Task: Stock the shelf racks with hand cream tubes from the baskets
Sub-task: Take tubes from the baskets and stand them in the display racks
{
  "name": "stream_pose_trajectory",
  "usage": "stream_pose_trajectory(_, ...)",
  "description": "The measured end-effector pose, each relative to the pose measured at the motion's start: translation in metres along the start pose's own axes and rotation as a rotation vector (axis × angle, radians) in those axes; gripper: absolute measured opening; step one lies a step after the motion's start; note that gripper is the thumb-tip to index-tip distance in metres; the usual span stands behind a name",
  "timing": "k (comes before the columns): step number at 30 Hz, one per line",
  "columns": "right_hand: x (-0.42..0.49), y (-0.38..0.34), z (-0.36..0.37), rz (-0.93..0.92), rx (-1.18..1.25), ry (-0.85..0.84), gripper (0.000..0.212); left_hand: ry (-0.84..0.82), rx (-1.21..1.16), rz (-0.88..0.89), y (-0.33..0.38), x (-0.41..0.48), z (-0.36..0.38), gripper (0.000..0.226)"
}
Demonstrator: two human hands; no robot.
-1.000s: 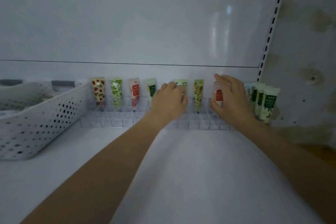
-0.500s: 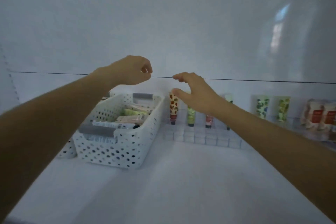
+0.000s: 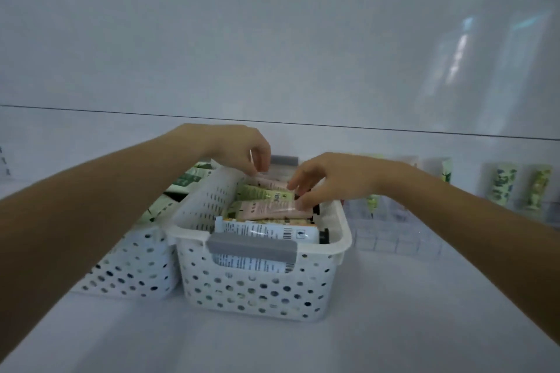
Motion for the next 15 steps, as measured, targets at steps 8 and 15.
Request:
stream_pose_trajectory(8, 0.004, -0.007, 0.002, 0.092, -0.144, -0.134, 0.042, -0.079, 0.114, 0.049, -0.015, 0.017, 0.033, 0.013)
stream_pose_trajectory(15, 0.000, -0.009, 0.005, 0.114, -0.063, -0.114, 0.036, -0.108, 0.152, 0.038, -0.015, 0.019, 0.049, 0.010)
Point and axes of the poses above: each hand's wrist, its own x-axis towards the middle knuckle, its own z-axis out of the palm, y = z × x, the point moved 2 cm from there along x, towards the middle knuckle, and after that the axes turned 15 degrees about y, right-handed, at the moved point
